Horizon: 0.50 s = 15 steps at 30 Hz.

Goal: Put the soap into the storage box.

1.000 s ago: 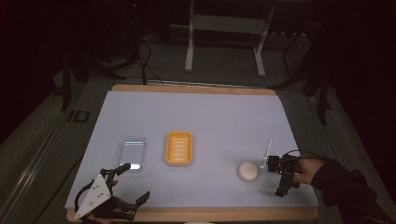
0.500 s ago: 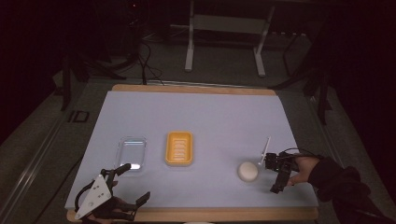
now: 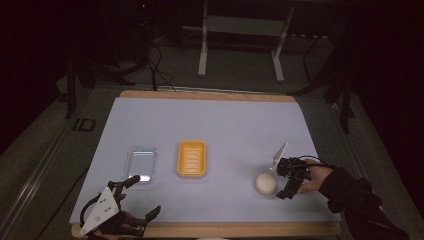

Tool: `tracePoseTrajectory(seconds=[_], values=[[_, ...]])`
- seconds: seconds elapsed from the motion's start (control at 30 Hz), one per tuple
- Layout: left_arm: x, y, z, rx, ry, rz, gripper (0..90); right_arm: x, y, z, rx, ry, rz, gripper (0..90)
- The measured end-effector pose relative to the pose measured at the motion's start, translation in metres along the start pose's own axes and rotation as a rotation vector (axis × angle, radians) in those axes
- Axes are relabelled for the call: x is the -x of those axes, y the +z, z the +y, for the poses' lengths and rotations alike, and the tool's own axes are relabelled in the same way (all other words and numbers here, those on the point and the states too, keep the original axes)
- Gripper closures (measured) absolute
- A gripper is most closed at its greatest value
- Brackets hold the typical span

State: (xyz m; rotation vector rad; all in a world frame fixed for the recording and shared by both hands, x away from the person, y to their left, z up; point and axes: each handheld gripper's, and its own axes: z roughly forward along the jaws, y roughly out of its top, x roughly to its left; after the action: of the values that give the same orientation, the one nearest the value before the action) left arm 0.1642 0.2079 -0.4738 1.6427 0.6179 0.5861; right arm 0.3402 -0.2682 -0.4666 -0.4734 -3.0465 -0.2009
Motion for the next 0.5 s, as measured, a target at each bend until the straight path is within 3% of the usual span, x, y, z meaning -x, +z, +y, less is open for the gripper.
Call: tracePoseTrajectory(seconds=[0.17,0.3,0.5], values=[[0.000,0.000,0.000,0.001,0.000,-0.001,0.1,0.001,0.005,0.002,0.009,-0.005,-0.013,13.7],[0.000,0.000,0.000,0.000,0.001,-0.002,0.1,0.001,0.009,0.004,0.036,-0.021,0.009,14.7],[0.000,0.000,0.000,-0.002,0.002,-0.003,0.1,0.001,0.018,0.009,0.053,-0.039,0.003,14.7]])
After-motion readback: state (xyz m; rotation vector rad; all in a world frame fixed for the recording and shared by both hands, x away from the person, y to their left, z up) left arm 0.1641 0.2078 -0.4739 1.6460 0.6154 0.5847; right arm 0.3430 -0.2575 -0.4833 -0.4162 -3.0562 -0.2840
